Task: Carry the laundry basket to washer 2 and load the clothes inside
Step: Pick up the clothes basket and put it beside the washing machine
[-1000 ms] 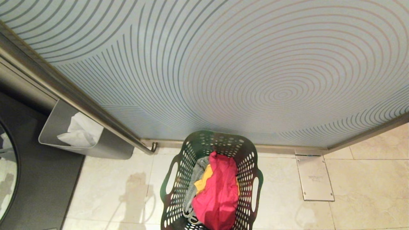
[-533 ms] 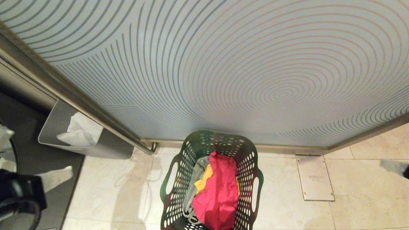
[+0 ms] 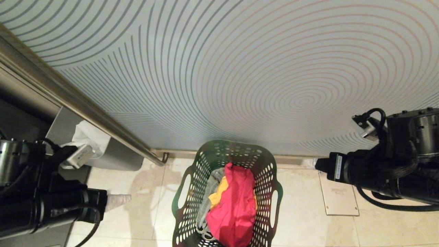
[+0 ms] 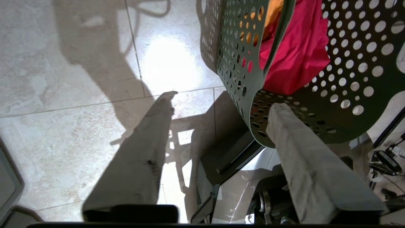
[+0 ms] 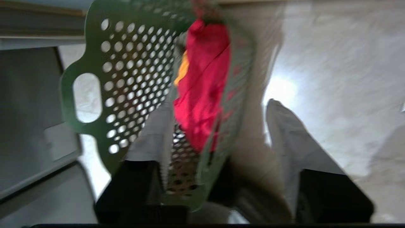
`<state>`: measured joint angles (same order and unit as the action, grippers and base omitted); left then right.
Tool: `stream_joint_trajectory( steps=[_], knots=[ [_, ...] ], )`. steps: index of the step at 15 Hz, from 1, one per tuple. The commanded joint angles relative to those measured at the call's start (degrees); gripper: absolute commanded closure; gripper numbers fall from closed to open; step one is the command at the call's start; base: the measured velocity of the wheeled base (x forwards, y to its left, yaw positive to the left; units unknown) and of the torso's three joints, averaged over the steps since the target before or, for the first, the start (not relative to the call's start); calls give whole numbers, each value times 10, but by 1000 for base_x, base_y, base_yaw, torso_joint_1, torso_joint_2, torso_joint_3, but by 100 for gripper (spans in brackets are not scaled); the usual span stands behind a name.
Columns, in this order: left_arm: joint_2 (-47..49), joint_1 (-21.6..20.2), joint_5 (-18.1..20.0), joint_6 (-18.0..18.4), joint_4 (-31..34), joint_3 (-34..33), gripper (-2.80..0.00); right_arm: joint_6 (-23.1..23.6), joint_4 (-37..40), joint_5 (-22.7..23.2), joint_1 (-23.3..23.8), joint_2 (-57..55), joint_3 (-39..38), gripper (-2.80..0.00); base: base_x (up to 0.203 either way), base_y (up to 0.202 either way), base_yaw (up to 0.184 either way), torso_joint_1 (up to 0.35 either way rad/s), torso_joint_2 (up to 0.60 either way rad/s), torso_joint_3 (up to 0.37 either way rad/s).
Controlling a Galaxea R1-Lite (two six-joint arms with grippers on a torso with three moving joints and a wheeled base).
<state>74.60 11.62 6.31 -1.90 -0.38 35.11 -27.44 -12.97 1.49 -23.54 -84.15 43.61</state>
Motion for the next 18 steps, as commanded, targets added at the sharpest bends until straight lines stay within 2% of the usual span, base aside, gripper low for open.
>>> stream_joint_trajectory(
  steps=[1, 4, 7, 8, 10, 11, 13, 15, 18],
  knots=[
    [9, 21, -6, -1, 1, 3, -280, -10, 6, 1, -17, -41, 11, -280, 0, 0, 0, 0, 0, 0],
    [8, 77, -6, -5, 1, -11, -280, -50, 26, 5, -56, -63, 18, -280, 0, 0, 0, 0, 0, 0],
    [14, 131, -7, -41, 0, -12, -280, -98, 37, 11, -70, -93, 39, -280, 0, 0, 0, 0, 0, 0],
    [20, 142, -7, -46, -3, -12, -280, -111, 58, 29, -70, -101, 51, -280, 0, 0, 0, 0, 0, 0],
    [24, 173, -14, -51, -4, -11, -280, -117, 73, 56, -70, -118, 55, -280, 0, 0, 0, 0, 0, 0],
    [30, 196, -22, -68, -5, -9, -280, -118, 73, 58, -70, -131, 56, -280, 0, 0, 0, 0, 0, 0],
    [58, 237, -43, -106, -7, 2, -280, -119, 74, 60, -70, -160, 68, -280, 0, 0, 0, 0, 0, 0],
    [94, 263, -77, -113, -34, 9, -280, -121, 78, 62, -70, -172, 75, -280, 0, 0, 0, 0, 0, 0],
    [166, 284, -155, -112, -136, 11, -280, -136, 137, 66, -70, -184, 101, -280, 0, 0, 0, 0, 0, 0]
  ],
)
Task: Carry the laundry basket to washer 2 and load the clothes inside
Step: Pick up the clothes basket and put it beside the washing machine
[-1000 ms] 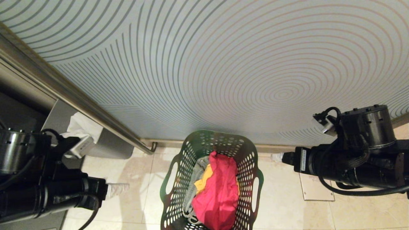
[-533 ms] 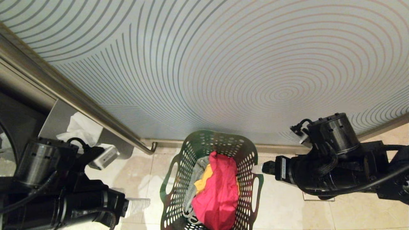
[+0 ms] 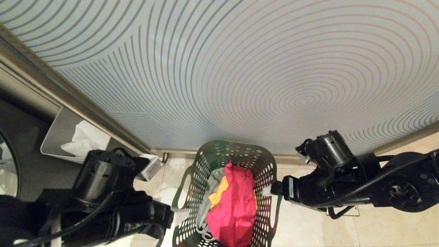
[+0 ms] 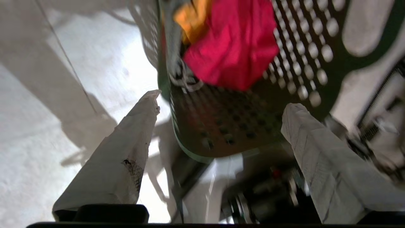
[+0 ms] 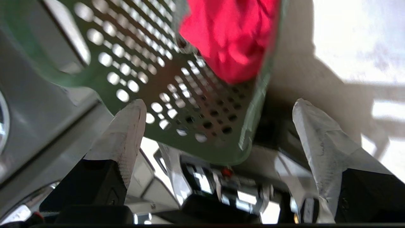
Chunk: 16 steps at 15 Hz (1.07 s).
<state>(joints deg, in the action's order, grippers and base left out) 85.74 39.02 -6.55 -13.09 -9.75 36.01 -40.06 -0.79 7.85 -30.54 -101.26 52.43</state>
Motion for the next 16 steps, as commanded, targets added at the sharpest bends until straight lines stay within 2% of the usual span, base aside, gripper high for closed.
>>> stream_joint_trajectory(
  steps=[1, 3, 6, 9, 13, 16],
  knots=[
    [76, 12, -46, 1, -77, 1, -280, -19, 16, 10, 0, -17, 17, -280, 0, 0, 0, 0, 0, 0],
    [103, 14, -93, 8, -119, 2, -280, -20, 18, 29, 0, -17, 20, -280, 0, 0, 0, 0, 0, 0],
    [115, 12, -133, 47, -148, 1, -280, -19, 26, 30, 0, -18, 21, -280, 0, 0, 0, 0, 0, 0],
    [139, 8, -150, 54, -177, 1, -280, -20, 35, 50, 0, -20, 21, -280, 0, 0, 0, 0, 0, 0],
    [161, -10, -151, 54, -192, 0, -280, -18, 32, 52, 0, -44, 33, -280, 0, 0, 0, 0, 0, 0],
    [181, -13, -156, 57, -219, 2, -280, -19, 30, 81, 0, -46, 38, -280, 0, 0, 0, 0, 0, 0]
  ],
)
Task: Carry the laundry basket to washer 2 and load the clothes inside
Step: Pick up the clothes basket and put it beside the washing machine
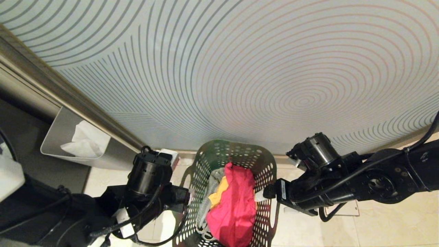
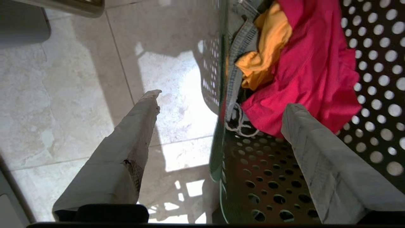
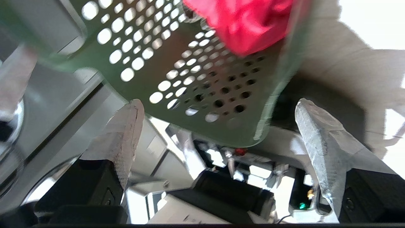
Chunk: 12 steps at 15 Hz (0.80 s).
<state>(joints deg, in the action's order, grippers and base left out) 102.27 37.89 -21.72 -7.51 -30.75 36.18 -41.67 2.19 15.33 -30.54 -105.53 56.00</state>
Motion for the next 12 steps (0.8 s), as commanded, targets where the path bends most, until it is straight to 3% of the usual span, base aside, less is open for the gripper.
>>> stream_joint_trajectory(
  steps=[1, 7, 12],
  knots=[
    [28, -4, -10, 7, -22, 0, -280, -1, 0, 7, 0, -10, 3, -280, 0, 0, 0, 0, 0, 0],
    [99, -27, -16, 23, -94, 0, -280, 4, -6, 5, 0, -51, 8, -280, 0, 0, 0, 0, 0, 0],
    [144, -34, -15, 25, -164, 6, -280, 5, -84, 2, 4, -83, 2, -280, 0, 0, 0, 0, 0, 0]
  ],
)
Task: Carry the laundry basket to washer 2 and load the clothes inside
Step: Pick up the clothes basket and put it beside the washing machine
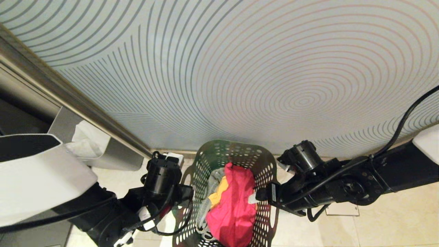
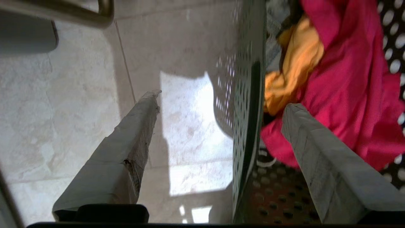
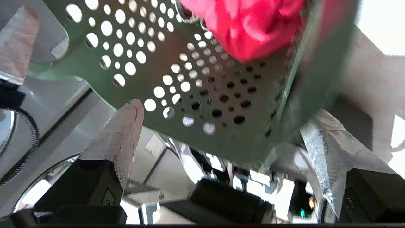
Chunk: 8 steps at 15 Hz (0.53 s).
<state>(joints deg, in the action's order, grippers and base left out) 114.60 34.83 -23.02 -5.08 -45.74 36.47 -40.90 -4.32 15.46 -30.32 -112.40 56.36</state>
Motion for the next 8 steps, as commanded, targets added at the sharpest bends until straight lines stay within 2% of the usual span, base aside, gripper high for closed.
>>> stream_joint_trajectory(
  steps=[1, 2, 4, 6, 8],
  knots=[
    [21, -6, 0, -1, -13, 5, -280, -2, -28, 1, 3, -19, -1, -280, 0, 0, 0, 0, 0, 0],
    [17, -6, 7, -2, -12, 5, -280, -1, -32, 1, 4, -22, 1, -280, 0, 0, 0, 0, 0, 0],
    [11, -8, 52, -3, -9, 2, -280, -3, -44, 4, 10, -28, 1, -280, 0, 0, 0, 0, 0, 0],
    [15, -16, 62, -11, -3, 2, -280, -3, -109, 5, 16, -45, -8, -280, 0, 0, 0, 0, 0, 0],
    [2, -18, 89, -51, 34, 9, -280, -2, -145, 6, 16, -53, -16, -280, 0, 0, 0, 0, 0, 0]
  ],
)
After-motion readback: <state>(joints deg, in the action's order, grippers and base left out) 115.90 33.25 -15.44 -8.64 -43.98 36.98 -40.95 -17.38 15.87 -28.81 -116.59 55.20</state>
